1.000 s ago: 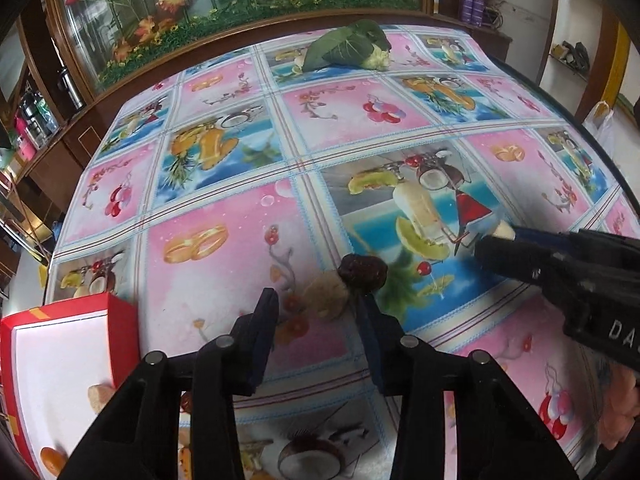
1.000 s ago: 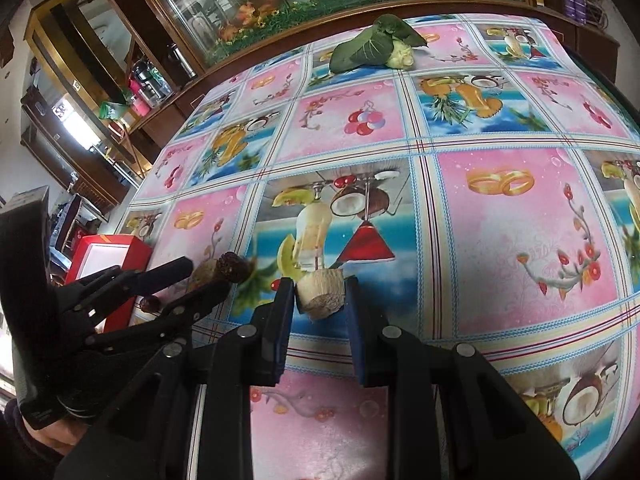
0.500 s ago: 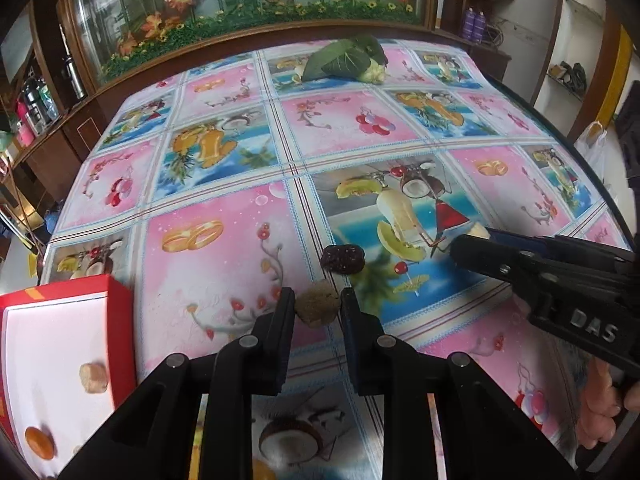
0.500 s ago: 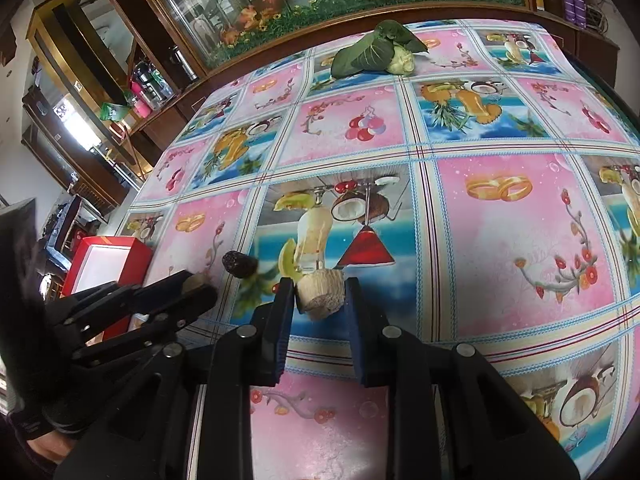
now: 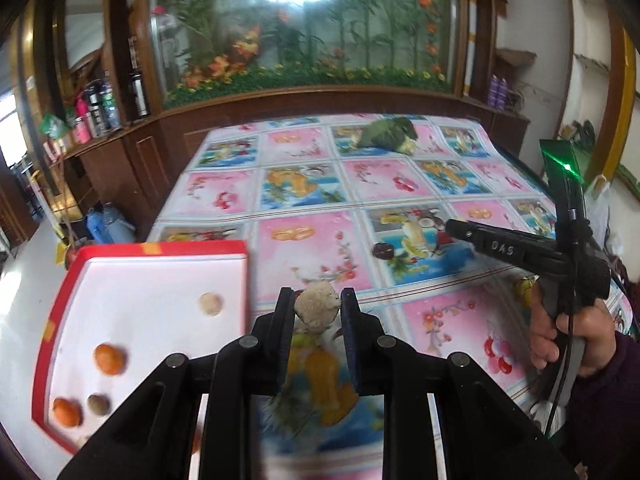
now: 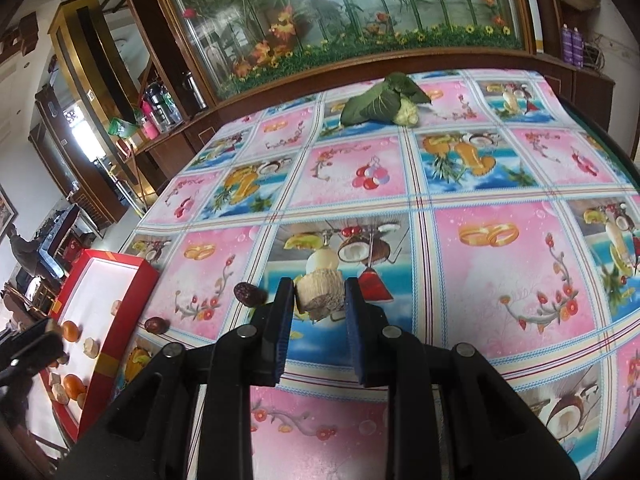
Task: Organize fruits
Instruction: 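Carry the pale slice and a pale piece over the red tray and open both grippers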
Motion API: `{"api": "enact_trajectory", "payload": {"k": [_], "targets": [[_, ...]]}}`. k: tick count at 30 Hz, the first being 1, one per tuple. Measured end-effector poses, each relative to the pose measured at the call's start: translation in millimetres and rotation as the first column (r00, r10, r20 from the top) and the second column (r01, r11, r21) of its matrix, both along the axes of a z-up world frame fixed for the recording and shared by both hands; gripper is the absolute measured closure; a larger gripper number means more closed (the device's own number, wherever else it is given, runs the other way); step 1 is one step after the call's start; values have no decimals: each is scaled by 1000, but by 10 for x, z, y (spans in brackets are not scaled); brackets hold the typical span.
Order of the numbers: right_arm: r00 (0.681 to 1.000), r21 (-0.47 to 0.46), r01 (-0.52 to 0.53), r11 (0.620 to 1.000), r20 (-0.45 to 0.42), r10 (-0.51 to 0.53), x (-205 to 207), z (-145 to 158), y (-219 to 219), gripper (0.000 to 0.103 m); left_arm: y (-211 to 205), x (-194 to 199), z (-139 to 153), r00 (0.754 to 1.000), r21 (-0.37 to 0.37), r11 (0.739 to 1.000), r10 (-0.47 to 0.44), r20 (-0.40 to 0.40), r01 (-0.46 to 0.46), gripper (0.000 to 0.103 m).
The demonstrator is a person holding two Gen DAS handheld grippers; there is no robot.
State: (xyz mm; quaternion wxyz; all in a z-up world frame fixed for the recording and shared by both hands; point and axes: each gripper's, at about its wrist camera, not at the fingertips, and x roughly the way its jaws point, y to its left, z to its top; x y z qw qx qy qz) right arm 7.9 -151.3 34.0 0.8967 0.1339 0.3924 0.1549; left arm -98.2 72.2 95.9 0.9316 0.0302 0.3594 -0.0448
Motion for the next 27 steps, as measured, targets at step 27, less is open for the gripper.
{"api": "enact_trajectory", "payload": {"k": [27], "targets": [[937, 60, -324, 944, 156, 312, -717, 431, 1780, 75, 1708, -656, -200, 923, -31, 923, 384, 30, -383, 81]]}}
